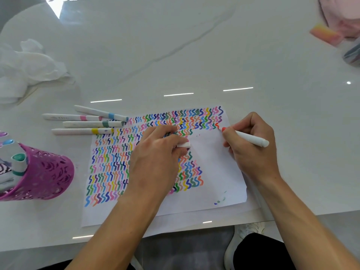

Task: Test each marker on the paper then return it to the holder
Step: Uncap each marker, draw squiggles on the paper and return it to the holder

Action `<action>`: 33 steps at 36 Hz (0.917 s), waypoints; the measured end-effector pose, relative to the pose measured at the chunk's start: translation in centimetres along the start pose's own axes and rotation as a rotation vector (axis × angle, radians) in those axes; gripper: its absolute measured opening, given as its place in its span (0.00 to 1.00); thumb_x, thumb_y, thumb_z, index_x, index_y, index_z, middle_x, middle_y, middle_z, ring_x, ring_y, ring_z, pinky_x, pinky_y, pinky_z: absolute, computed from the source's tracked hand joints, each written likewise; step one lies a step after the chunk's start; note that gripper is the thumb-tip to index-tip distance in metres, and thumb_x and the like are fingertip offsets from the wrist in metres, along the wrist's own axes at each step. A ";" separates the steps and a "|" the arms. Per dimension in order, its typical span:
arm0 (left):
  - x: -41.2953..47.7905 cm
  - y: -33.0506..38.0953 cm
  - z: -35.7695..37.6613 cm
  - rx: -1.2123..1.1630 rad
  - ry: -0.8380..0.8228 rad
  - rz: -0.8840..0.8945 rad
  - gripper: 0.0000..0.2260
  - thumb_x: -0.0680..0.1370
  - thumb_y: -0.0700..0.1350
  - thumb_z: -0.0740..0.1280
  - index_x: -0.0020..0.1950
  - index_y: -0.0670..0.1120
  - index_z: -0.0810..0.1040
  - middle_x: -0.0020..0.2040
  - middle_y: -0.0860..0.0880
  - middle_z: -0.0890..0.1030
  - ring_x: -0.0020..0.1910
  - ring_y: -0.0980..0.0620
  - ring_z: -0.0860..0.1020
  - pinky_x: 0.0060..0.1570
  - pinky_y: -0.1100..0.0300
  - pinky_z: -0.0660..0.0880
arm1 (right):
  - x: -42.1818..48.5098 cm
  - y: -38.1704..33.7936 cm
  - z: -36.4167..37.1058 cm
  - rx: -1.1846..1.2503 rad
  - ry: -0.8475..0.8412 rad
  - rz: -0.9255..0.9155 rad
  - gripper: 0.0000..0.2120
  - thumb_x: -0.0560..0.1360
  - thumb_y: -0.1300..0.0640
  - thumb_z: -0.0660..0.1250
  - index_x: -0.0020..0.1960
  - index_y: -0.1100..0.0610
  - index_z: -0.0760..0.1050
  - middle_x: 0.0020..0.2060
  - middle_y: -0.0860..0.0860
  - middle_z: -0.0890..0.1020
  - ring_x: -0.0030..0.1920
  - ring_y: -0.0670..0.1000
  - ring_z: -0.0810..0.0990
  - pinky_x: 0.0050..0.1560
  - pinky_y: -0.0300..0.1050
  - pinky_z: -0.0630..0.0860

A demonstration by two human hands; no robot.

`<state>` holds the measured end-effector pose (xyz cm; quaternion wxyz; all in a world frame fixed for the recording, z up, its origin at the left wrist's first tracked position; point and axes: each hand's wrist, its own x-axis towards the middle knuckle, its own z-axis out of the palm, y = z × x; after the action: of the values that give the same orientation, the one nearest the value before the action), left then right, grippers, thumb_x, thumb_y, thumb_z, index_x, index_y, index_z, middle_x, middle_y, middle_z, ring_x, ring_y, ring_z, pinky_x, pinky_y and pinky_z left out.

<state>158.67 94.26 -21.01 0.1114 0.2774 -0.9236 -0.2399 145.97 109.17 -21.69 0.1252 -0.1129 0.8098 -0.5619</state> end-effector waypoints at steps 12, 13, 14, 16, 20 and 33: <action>-0.6 0.2 -0.5 -0.024 0.014 0.038 0.08 0.76 0.46 0.75 0.54 0.50 0.87 0.61 0.52 0.83 0.60 0.50 0.79 0.61 0.56 0.73 | 0.1 -0.3 -0.7 0.318 0.031 -0.045 0.06 0.77 0.61 0.73 0.49 0.54 0.77 0.34 0.53 0.85 0.32 0.48 0.81 0.32 0.37 0.75; -0.7 0.2 -0.6 -0.028 0.022 0.043 0.08 0.76 0.46 0.75 0.54 0.50 0.87 0.61 0.52 0.83 0.60 0.50 0.80 0.61 0.56 0.73 | 0.0 -0.6 -0.7 0.322 0.029 -0.053 0.05 0.76 0.60 0.73 0.50 0.54 0.79 0.36 0.53 0.85 0.33 0.49 0.81 0.33 0.38 0.75; -0.9 0.3 -0.8 -0.029 0.033 0.053 0.08 0.76 0.46 0.75 0.55 0.50 0.87 0.61 0.52 0.83 0.60 0.50 0.80 0.61 0.55 0.73 | -0.1 -0.8 -0.8 0.322 0.025 -0.060 0.04 0.76 0.59 0.74 0.50 0.54 0.81 0.38 0.54 0.86 0.34 0.50 0.81 0.34 0.39 0.76; -1.2 0.4 -1.1 -0.033 0.056 0.075 0.09 0.76 0.45 0.75 0.55 0.50 0.87 0.60 0.51 0.83 0.59 0.49 0.80 0.62 0.54 0.74 | -0.3 -1.4 -0.7 0.318 0.012 -0.072 0.05 0.75 0.57 0.74 0.50 0.52 0.84 0.40 0.55 0.86 0.35 0.51 0.81 0.35 0.41 0.76; -1.7 0.7 -1.8 -0.088 0.081 0.091 0.09 0.78 0.46 0.72 0.58 0.50 0.86 0.58 0.52 0.83 0.58 0.52 0.79 0.61 0.59 0.73 | -1.2 -2.4 -0.2 0.355 -0.068 -0.056 0.05 0.77 0.55 0.73 0.50 0.50 0.87 0.42 0.52 0.88 0.39 0.50 0.82 0.38 0.40 0.78; -3.1 0.9 -3.5 -0.623 -0.025 -0.171 0.06 0.81 0.51 0.67 0.56 0.58 0.82 0.43 0.60 0.85 0.46 0.59 0.83 0.48 0.53 0.81 | -3.5 -5.7 0.8 0.381 -0.274 -0.159 0.05 0.79 0.55 0.65 0.46 0.52 0.79 0.39 0.55 0.87 0.36 0.54 0.84 0.37 0.44 0.80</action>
<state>161.98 95.31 -17.74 0.1592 0.3036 -0.7802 -0.5231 149.77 107.61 -16.35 0.2081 -0.2255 0.6533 -0.6922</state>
